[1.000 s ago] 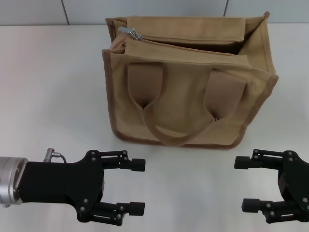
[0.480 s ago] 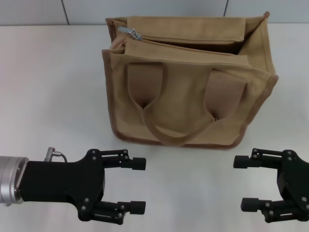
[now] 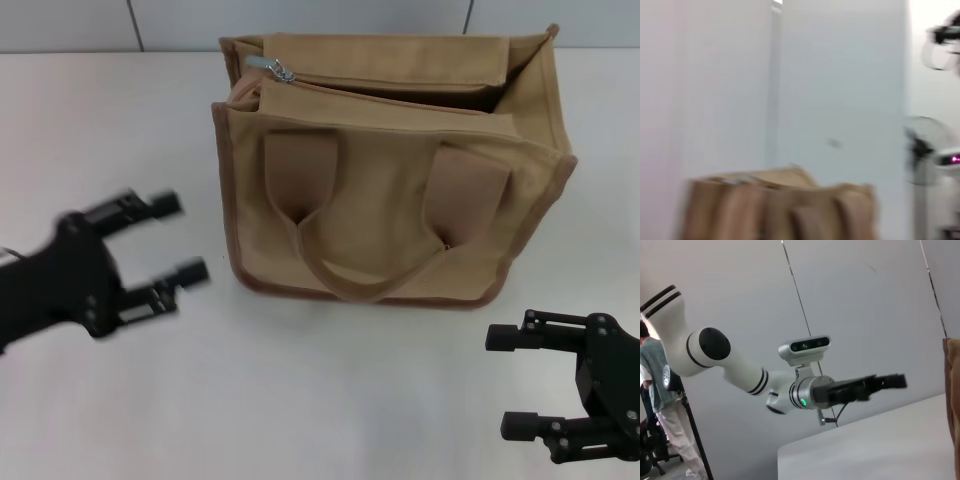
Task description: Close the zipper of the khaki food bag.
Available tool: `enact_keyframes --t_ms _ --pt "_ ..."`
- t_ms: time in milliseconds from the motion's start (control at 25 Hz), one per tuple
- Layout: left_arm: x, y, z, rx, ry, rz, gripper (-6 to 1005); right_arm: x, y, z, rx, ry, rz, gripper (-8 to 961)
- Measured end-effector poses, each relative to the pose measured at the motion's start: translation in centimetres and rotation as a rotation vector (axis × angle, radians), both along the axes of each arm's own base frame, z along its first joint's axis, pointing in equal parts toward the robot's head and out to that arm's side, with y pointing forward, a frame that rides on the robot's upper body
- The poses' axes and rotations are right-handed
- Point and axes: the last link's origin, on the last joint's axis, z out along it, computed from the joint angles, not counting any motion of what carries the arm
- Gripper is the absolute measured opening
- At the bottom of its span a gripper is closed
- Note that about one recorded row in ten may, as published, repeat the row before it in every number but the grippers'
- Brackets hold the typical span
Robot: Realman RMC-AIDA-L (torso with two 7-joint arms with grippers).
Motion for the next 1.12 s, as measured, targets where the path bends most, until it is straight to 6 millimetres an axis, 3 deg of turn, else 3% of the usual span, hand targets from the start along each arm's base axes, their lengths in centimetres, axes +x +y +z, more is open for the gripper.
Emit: enact_keyframes --t_ms 280,560,1120 --pt "-1.3 0.5 0.1 0.113 0.006 0.102 787 0.0 0.0 0.0 0.0 0.001 0.001 788" --pt "-1.2 1.2 -0.2 0.125 0.024 0.114 787 0.0 -0.1 0.0 -0.001 0.001 0.0 788" --pt "-0.2 5.8 -1.0 0.17 0.124 0.151 780 0.1 -0.2 0.0 0.003 0.004 -0.006 788"
